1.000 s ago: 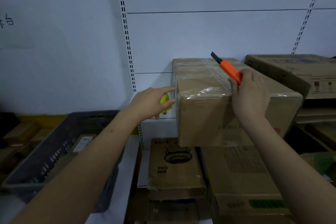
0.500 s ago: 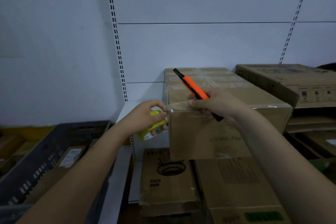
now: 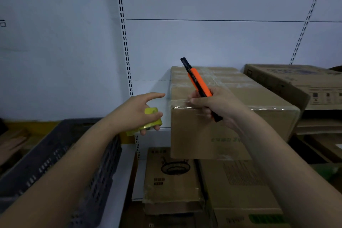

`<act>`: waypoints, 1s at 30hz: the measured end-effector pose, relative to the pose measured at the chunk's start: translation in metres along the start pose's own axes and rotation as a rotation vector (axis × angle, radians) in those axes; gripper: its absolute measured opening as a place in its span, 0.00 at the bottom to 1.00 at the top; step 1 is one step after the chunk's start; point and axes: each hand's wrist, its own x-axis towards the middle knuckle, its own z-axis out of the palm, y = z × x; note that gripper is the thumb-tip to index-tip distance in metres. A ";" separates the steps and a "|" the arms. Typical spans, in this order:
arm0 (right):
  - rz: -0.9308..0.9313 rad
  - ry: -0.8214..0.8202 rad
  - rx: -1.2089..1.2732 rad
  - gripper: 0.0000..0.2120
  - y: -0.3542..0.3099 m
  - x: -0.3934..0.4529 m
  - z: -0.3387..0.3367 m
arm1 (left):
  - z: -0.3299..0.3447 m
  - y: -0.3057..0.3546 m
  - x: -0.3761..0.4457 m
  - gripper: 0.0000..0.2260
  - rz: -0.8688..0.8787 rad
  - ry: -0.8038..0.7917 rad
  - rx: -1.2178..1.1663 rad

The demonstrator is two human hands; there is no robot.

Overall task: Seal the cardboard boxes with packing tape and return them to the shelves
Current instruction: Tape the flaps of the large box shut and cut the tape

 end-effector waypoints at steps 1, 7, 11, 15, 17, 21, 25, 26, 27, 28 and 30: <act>0.023 -0.033 0.030 0.10 -0.004 0.001 -0.001 | -0.001 0.001 -0.002 0.25 -0.001 0.003 0.012; 0.161 -0.132 0.049 0.15 -0.030 0.014 0.014 | -0.005 0.001 -0.007 0.27 -0.022 0.014 0.074; 0.170 -0.192 -0.002 0.14 -0.037 0.024 0.031 | -0.003 0.005 -0.007 0.28 -0.017 0.032 0.069; 0.140 -0.246 0.016 0.14 -0.021 0.027 0.032 | -0.004 0.011 -0.002 0.28 -0.028 0.041 0.027; 0.138 -0.283 0.052 0.13 -0.013 0.024 0.032 | -0.002 0.013 -0.001 0.25 -0.040 -0.006 0.004; 0.023 -0.268 -0.018 0.16 -0.002 0.013 0.031 | 0.008 0.009 0.000 0.15 -0.040 -0.028 0.047; -0.237 0.002 -0.063 0.14 0.003 0.004 0.040 | 0.012 0.004 0.005 0.11 -0.029 0.133 0.089; -0.301 0.106 -0.114 0.12 0.005 0.003 0.041 | 0.013 0.003 0.006 0.10 -0.015 0.166 0.104; -0.358 0.219 -0.198 0.11 0.009 0.002 0.040 | 0.013 0.004 0.008 0.09 -0.007 0.193 0.117; -0.392 0.322 -0.287 0.10 0.014 0.000 0.037 | 0.014 0.003 0.009 0.08 -0.004 0.218 0.126; -0.372 0.427 -0.376 0.10 0.027 -0.006 0.026 | 0.018 0.001 0.010 0.07 0.007 0.261 0.121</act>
